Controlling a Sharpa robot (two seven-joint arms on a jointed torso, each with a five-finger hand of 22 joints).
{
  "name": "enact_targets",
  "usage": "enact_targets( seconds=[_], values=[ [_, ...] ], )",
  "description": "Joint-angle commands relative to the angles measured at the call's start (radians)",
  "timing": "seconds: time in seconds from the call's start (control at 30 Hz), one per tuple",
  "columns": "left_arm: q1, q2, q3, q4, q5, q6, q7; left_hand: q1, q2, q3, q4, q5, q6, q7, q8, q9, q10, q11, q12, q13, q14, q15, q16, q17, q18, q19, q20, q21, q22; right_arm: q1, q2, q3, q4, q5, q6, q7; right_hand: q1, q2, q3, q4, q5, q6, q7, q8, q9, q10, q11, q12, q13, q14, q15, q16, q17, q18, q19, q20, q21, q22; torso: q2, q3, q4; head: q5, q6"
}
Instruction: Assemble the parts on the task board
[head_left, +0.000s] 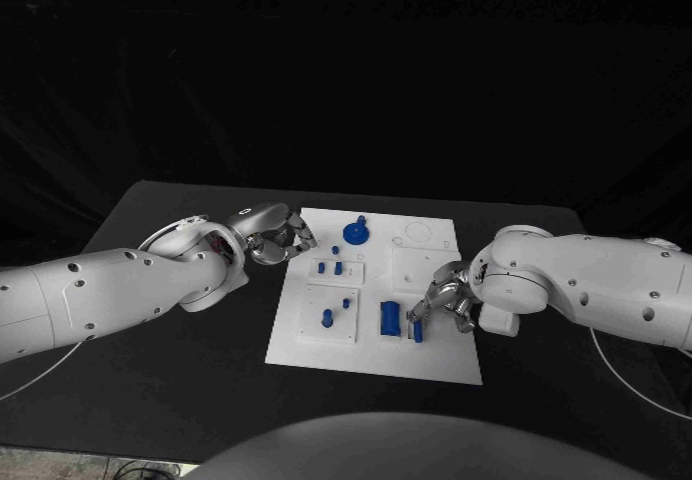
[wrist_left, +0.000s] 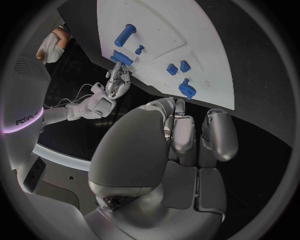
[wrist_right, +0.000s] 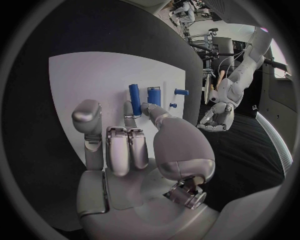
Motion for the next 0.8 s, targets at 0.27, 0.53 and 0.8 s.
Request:
enact_targets(
  seconds=[0.27,0.53,0.8],
  values=[
    [-0.001,0.003,0.001,0.001,0.003,0.017,-0.001,0.006,-0.002,0.006,0.002,-0.005,0.007,0.002,0.005,0.002,0.008,0.0,0.005,-0.002,-0.007,-0.003,0.0,-0.002,0.017,-0.006,-0.002,-0.006,0.179,-0.003,0.0,0.0,-0.003,0.001,-0.029,0.009,-0.017,0.01,0.005,0.014,-0.052,-0.016,0.003,-0.011,-0.006,0.111,0.007,0.004,0.264,0.081,0.002,-0.006,0.179,0.014,-0.009,0.006,-0.012,0.096,0.0,0.0,0.0009,-0.001,0.0],
    [-0.002,0.005,0.001,-0.003,0.003,0.022,-0.001,0.005,-0.003,0.008,0.002,-0.005,0.005,0.003,0.005,0.002,0.008,0.001,0.004,-0.002,-0.007,-0.003,0.0,-0.002,0.017,-0.007,-0.002,-0.007,0.179,-0.003,-0.002,0.0,-0.004,0.001,-0.032,0.011,-0.02,0.01,0.005,0.016,-0.065,-0.018,0.004,-0.013,-0.008,0.111,0.007,0.004,0.264,0.081,0.003,-0.006,0.179,0.015,-0.009,0.006,-0.014,0.096,0.0,-0.0002,0.0003,0.001,0.0],
    [-0.007,0.005,0.001,-0.005,0.003,0.028,-0.003,0.005,-0.003,0.008,0.002,-0.005,0.005,0.003,0.005,0.002,0.008,0.001,0.004,-0.002,-0.007,-0.003,0.0,-0.002,0.017,-0.007,-0.002,-0.007,0.179,-0.003,-0.001,0.0,-0.003,-0.009,-0.021,0.01,-0.036,0.003,-0.008,0.026,-0.156,-0.017,0.004,-0.015,-0.012,0.111,0.008,0.004,0.264,0.084,0.003,0.001,0.186,0.013,-0.002,0.007,-0.007,0.099,0.0,-0.0002,0.0005,0.001,0.0]
  ],
)
